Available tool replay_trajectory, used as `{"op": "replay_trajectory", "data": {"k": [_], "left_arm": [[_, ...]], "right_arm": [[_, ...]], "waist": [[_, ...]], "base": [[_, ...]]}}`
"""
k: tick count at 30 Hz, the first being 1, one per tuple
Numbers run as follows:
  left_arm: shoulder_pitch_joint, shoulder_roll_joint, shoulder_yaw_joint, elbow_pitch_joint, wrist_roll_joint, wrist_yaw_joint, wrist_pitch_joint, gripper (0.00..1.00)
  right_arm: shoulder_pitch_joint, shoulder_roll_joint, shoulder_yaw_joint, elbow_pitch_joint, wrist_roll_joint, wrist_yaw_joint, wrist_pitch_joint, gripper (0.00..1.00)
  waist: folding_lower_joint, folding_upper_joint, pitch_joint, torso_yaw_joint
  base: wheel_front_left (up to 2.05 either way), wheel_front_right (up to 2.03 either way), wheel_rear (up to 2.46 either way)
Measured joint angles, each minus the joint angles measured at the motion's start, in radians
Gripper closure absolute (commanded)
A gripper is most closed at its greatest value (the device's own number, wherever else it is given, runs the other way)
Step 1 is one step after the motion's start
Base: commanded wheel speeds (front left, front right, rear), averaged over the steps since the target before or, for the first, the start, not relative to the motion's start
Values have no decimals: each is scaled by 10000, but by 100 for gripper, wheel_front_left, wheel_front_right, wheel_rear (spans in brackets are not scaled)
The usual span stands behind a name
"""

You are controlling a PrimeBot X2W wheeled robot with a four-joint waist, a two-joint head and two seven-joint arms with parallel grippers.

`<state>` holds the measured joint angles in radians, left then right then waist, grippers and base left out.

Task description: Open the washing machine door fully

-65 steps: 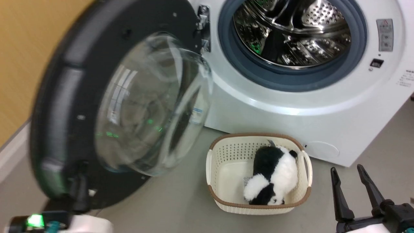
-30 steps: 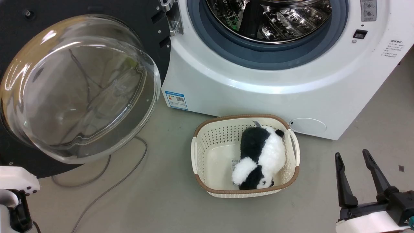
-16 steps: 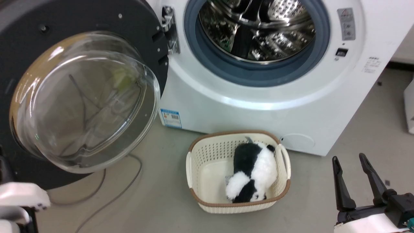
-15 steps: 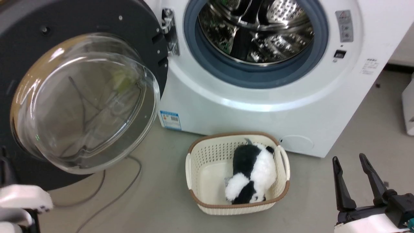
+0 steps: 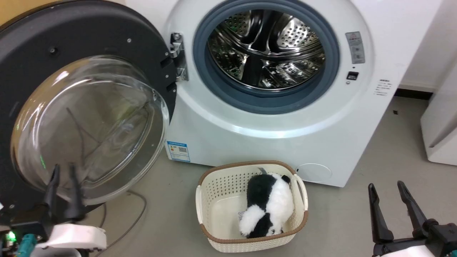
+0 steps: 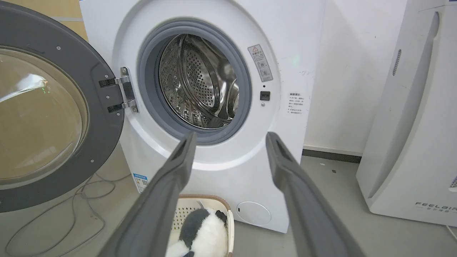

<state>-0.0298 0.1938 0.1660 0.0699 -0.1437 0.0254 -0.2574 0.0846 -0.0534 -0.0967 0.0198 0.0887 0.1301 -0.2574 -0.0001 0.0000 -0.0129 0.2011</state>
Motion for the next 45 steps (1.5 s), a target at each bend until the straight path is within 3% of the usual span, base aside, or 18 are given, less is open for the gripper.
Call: {"op": "replay_trajectory", "data": {"k": [14,30,31,45], "left_arm": [[285,-564,-1020,221,115,-669,0,0],[298,-821,-1289,667,533,-802,0,0],[298,-821,-1283,667,552,-788,0,100],[298,-846,-1279,612,543,-784,196,100]], "right_arm": [[15,2,251,-59,-6,0,0,0],[47,0,368,-209,-38,0,0,0],[47,0,364,-209,-38,0,0,100],[39,-2,389,-205,-36,-2,180,100]], "waist": [[0,0,-128,-1153],[1,0,11,-2292],[1,0,20,-2322],[1,0,31,-2310]], "base": [[0,0,0],[0,0,0],[0,0,0],[0,0,0]]}}
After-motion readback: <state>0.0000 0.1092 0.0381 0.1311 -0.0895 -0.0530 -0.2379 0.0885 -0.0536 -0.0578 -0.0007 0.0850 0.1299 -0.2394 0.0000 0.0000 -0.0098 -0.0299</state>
